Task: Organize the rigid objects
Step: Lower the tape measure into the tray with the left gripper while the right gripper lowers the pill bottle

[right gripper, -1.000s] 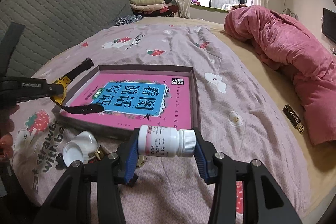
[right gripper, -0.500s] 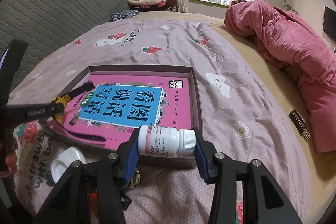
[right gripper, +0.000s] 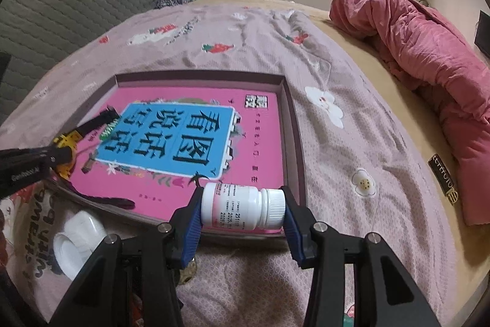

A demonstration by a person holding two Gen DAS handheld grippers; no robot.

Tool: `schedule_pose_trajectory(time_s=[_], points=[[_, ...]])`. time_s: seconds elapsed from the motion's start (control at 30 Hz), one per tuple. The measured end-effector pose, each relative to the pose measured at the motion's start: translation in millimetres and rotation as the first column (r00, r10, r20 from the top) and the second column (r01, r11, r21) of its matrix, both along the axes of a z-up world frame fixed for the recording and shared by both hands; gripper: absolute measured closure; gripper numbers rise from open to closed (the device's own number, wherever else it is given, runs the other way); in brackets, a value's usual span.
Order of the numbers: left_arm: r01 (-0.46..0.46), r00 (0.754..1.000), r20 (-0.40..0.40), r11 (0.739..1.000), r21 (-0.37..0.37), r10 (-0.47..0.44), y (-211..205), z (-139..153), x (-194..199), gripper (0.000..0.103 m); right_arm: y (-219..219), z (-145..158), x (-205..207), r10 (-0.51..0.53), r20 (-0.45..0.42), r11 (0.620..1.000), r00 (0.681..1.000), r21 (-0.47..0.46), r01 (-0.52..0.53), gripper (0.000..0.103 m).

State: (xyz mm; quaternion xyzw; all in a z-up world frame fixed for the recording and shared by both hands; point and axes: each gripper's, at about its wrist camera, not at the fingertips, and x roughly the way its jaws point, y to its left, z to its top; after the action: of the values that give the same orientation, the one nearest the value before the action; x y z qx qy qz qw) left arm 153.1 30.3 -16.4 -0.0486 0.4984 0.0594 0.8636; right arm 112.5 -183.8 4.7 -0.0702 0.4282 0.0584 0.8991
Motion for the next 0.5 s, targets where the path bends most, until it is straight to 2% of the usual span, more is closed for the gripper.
schedule_pose_trajectory(time_s=[0.5], points=[[-0.014,0.999,-0.048,1.000,-0.022,0.013,4.4,-8.3,-1.7,0.084,-6.6,-3.8,13.8,-0.026,-0.080,1.000,0.996,-0.006,0.026,0.055]])
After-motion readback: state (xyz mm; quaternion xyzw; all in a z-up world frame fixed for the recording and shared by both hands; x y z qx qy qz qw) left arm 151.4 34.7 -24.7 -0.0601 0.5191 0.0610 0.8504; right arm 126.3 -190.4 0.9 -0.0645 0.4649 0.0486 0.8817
